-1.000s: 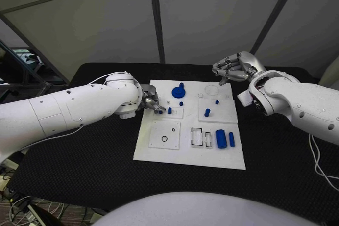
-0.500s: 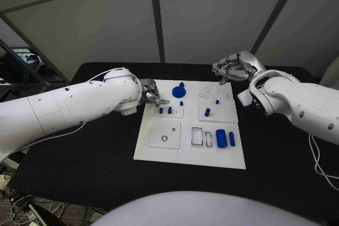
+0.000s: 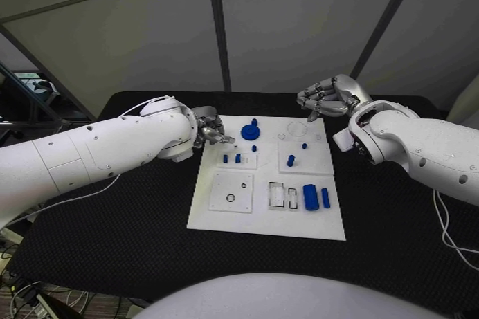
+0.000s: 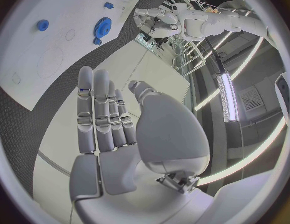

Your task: Assemble the parts on the task board

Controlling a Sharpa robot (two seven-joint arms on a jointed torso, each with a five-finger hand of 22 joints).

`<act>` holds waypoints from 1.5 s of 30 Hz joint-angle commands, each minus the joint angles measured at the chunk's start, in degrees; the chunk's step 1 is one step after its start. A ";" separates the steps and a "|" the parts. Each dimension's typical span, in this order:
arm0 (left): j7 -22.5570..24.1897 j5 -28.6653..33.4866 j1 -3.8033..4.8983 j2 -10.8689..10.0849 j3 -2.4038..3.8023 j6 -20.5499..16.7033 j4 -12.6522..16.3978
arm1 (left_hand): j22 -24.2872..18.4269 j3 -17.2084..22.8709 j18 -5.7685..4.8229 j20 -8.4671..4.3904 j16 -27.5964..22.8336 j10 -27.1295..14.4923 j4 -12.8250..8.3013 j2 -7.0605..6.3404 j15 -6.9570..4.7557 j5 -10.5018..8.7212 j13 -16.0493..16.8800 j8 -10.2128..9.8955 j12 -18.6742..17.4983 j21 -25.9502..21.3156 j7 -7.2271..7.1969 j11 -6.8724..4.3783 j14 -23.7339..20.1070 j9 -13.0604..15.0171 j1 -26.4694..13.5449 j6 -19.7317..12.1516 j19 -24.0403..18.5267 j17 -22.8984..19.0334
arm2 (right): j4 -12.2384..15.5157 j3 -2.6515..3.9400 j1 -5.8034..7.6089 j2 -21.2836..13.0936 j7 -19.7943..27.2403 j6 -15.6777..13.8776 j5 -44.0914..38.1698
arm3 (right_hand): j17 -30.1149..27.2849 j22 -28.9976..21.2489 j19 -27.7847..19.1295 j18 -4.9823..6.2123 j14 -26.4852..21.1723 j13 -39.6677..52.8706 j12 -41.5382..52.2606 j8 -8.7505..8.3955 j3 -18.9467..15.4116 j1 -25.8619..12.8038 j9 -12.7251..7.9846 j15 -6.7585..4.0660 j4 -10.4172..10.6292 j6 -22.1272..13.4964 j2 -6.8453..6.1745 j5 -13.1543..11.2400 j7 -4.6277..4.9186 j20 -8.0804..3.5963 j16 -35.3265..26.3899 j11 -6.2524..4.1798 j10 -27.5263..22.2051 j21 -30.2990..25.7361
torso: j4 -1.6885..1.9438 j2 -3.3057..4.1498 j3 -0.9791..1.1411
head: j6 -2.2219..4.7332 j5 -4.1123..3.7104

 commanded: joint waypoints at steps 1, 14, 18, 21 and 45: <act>14.23 4.33 0.10 0.44 0.12 -9.88 -0.22 | -3.19 3.61 4.26 1.35 -12.50 -5.72 -3.90 -0.25 0.97 0.31 -3.75 -2.64 -4.60 -22.65 1.12 1.34 -8.05 -2.65 8.98 -2.28 -8.26 -12.37 | 0.04 0.03 0.11 0.03 0.22 0.27 -0.09 | 0.11 -0.07 0.31 0.67 -0.08 -0.08 0.40 0.25 0.02 0.09 0.07 0.21 0.19 -0.42 -0.12 0.27 -0.15 0.05 -0.37 -0.10 -0.29 -0.31 | -0.04 0.07 0.06 | 0.47 -0.22; 29.60 -3.98 0.09 4.65 -0.36 -11.57 -3.01 | -13.17 4.32 4.72 2.77 -32.38 -5.02 -8.42 -3.93 2.71 0.07 -22.01 -15.86 -26.80 -31.17 3.01 3.46 -13.02 -18.20 16.74 1.61 -7.05 -32.54 | 0.00 0.03 0.10 0.68 0.29 0.36 -0.09 | 0.17 -0.14 0.40 0.68 -0.11 -0.19 0.46 0.33 0.21 0.57 0.07 0.17 -0.13 -0.46 -0.17 0.33 -0.15 0.01 -0.41 -0.13 -0.34 -0.41 | -0.11 0.12 0.07 | 1.10 -1.56; 29.78 -6.56 0.08 6.23 -0.81 -9.90 -4.63 | -12.90 3.51 4.73 2.66 -25.99 -3.96 -8.41 -3.79 2.52 0.10 -24.48 -17.73 -29.58 -30.02 2.80 3.44 -8.94 -20.39 16.48 3.13 -4.75 -28.03 | -0.04 0.03 0.10 0.99 0.30 0.43 -0.09 | 0.17 -0.14 0.40 0.68 -0.11 -0.19 0.46 0.33 0.21 0.57 0.07 0.17 -0.13 -0.46 -0.17 0.33 -0.15 0.01 -0.41 -0.13 -0.34 -0.41 | 0.00 0.08 0.04 | 1.29 -1.63; 29.39 -8.94 0.07 7.21 -0.96 -8.25 -5.82 | -9.43 2.82 3.72 2.43 -19.28 -3.29 -8.24 -3.83 2.43 0.12 -25.76 -19.12 -30.98 -21.59 2.55 3.19 -5.49 -21.78 16.08 3.71 -1.41 -22.64 | -0.04 0.03 0.10 0.97 0.29 0.40 -0.09 | 0.17 -0.14 0.40 0.68 -0.11 -0.19 0.46 0.33 0.21 0.57 0.07 0.17 -0.13 -0.46 -0.17 0.33 -0.15 0.01 -0.41 -0.13 -0.34 -0.41 | -0.06 0.08 0.00 | 1.34 -1.57; 25.96 -16.32 -1.24 10.74 -1.04 0.50 -11.02 | 3.97 -1.21 -0.50 1.99 -5.64 -1.58 -7.98 -2.76 2.03 0.10 -28.76 -22.05 -34.84 9.95 2.05 3.08 0.86 -24.95 16.13 7.01 6.74 -11.95 | 0.14 0.04 0.11 1.30 0.28 0.22 -0.64 | 0.19 -0.16 0.43 0.68 -0.11 -0.22 0.48 0.36 0.26 0.66 0.08 0.17 -0.18 -0.45 -0.15 0.33 -0.15 0.00 -0.42 -0.12 -0.35 -0.44 | 0.02 0.10 -0.03 | 1.06 -1.69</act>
